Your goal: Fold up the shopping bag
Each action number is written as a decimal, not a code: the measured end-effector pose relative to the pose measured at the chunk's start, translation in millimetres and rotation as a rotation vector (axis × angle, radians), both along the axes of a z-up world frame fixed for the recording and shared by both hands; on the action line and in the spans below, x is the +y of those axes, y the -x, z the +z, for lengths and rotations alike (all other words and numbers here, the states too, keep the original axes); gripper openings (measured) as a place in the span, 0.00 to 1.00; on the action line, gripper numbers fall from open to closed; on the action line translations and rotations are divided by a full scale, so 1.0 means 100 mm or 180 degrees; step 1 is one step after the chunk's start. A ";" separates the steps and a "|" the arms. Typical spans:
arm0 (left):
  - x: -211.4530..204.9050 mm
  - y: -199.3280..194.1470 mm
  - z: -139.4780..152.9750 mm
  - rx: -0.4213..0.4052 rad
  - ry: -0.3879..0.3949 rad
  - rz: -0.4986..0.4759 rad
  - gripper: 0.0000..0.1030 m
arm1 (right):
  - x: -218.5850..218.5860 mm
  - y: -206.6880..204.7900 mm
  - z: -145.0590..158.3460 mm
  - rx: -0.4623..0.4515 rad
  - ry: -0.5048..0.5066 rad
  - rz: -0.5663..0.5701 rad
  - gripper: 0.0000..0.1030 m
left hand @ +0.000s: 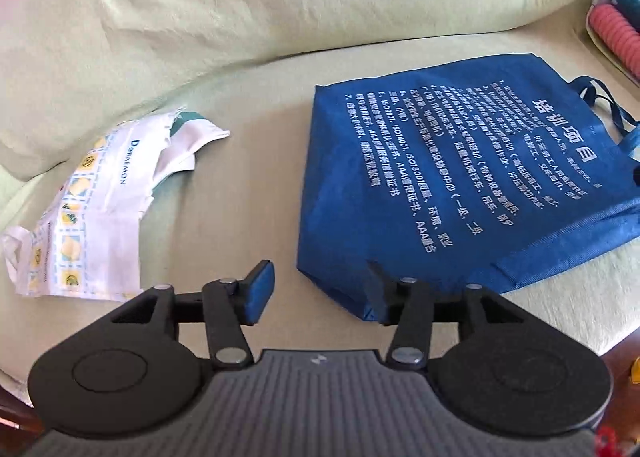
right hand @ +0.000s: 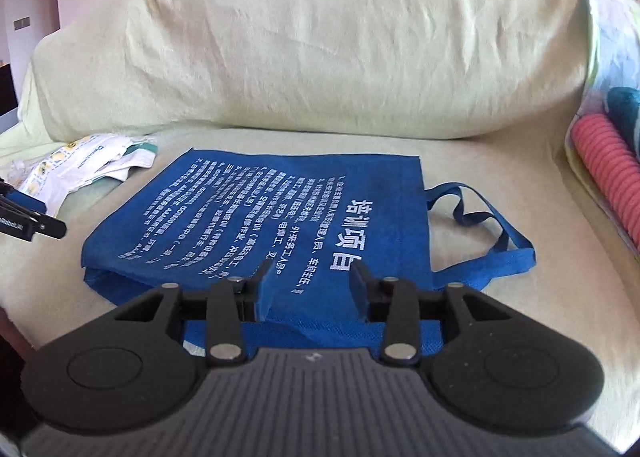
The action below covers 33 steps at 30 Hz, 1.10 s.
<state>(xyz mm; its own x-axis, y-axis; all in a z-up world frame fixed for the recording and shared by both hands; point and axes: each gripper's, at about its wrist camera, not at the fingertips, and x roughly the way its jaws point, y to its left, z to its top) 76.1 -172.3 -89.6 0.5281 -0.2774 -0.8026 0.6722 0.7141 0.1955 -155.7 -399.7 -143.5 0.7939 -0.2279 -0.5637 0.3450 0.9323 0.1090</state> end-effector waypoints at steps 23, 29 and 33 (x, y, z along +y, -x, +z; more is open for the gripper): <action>-0.84 -2.46 -0.78 0.1335 0.0854 -0.0715 0.74 | -2.13 -1.52 -0.39 0.0143 -0.0944 0.0211 0.71; -0.81 -2.71 -0.93 0.1857 0.1441 -0.0902 0.84 | -2.57 -1.87 -0.81 0.0318 -0.1463 0.0324 0.73; -0.80 -2.80 -1.00 0.2011 0.1686 -0.0951 0.84 | -2.70 -1.97 -0.97 0.0259 -0.1693 0.0471 0.76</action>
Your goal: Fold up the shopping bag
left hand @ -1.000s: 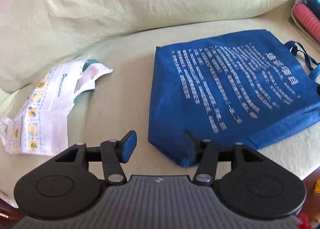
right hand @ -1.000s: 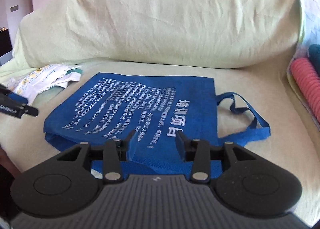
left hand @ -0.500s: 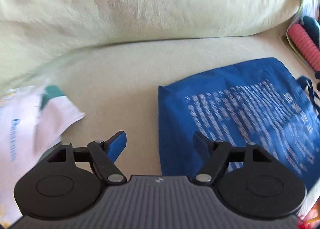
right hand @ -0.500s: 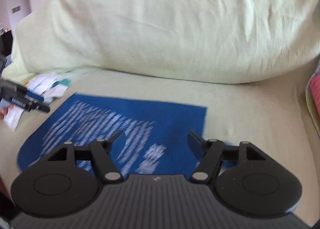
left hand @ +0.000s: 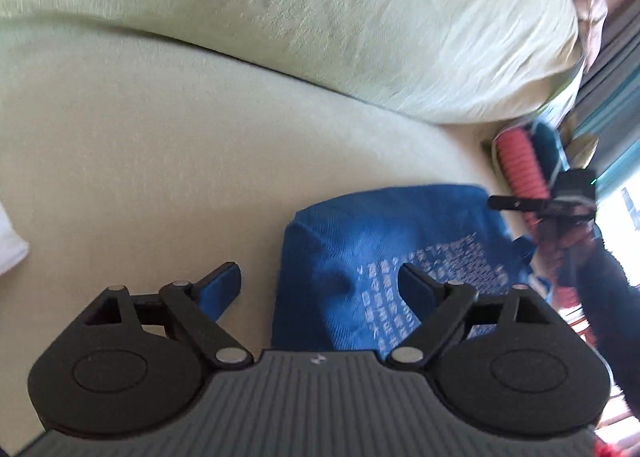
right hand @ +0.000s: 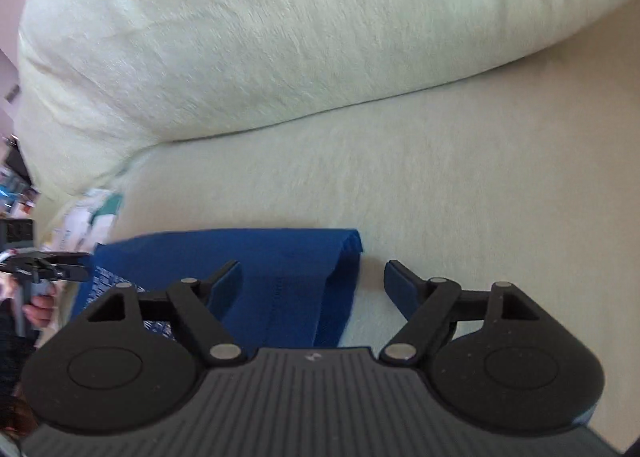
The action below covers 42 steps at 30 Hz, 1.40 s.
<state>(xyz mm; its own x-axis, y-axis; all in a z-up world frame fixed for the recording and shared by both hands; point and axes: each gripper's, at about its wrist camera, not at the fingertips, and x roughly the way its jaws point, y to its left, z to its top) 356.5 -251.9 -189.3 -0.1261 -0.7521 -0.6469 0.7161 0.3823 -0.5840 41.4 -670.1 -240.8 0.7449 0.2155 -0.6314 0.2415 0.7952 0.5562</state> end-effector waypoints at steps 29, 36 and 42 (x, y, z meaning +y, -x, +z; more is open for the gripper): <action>0.49 1.79 0.91 -0.3358 0.0484 -0.0838 0.28 | 2.89 1.57 0.07 -0.0185 0.0838 0.0712 0.05; 0.90 2.31 1.29 -0.3613 0.0920 -0.1623 0.24 | 2.95 1.59 -0.13 -0.0146 0.0697 -0.0010 0.00; 1.37 3.01 1.02 -0.4226 0.0646 -0.2836 0.23 | 2.90 1.59 -0.11 -0.0120 0.0590 -0.0072 0.00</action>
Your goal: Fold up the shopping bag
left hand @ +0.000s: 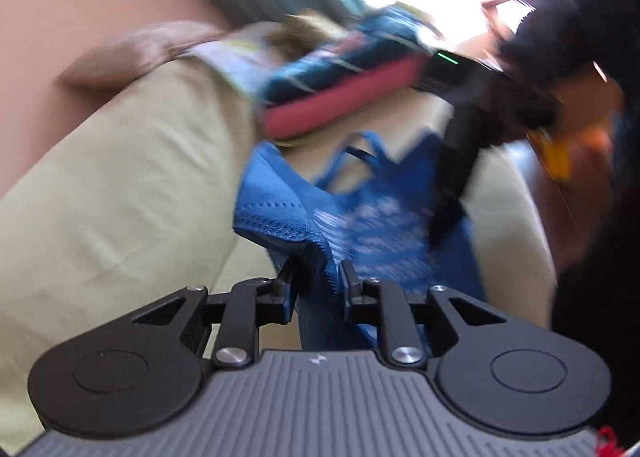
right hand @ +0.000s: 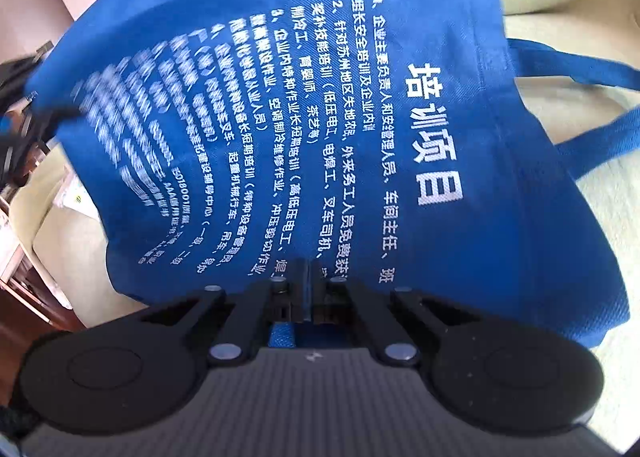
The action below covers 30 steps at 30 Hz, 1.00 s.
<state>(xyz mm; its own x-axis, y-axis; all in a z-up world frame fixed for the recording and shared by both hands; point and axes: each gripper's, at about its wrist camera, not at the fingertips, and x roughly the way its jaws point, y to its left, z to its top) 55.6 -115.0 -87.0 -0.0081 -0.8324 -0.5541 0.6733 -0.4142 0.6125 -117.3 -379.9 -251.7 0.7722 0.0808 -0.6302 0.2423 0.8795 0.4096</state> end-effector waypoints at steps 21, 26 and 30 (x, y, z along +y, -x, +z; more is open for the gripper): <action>0.00 -0.15 -1.51 -0.2056 -0.0772 0.0117 0.09 | 0.36 0.33 0.54 -0.0175 0.1359 0.0056 0.15; 0.05 -0.22 -1.57 -0.2097 -0.0798 0.0128 0.09 | 0.68 0.46 0.97 -0.0547 0.2991 0.0375 0.79; 0.11 -0.30 -1.63 -0.2082 -0.0781 0.0184 0.09 | 0.71 0.11 0.61 -0.0067 0.4343 0.1147 0.79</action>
<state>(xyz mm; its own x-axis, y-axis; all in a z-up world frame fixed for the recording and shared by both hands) 85.5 -104.3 -249.5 0.4317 -0.6716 -0.6021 0.2236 -0.5671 0.7928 -128.4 -309.0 -191.2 0.8504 -0.3827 -0.3610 -0.0731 0.5936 -0.8015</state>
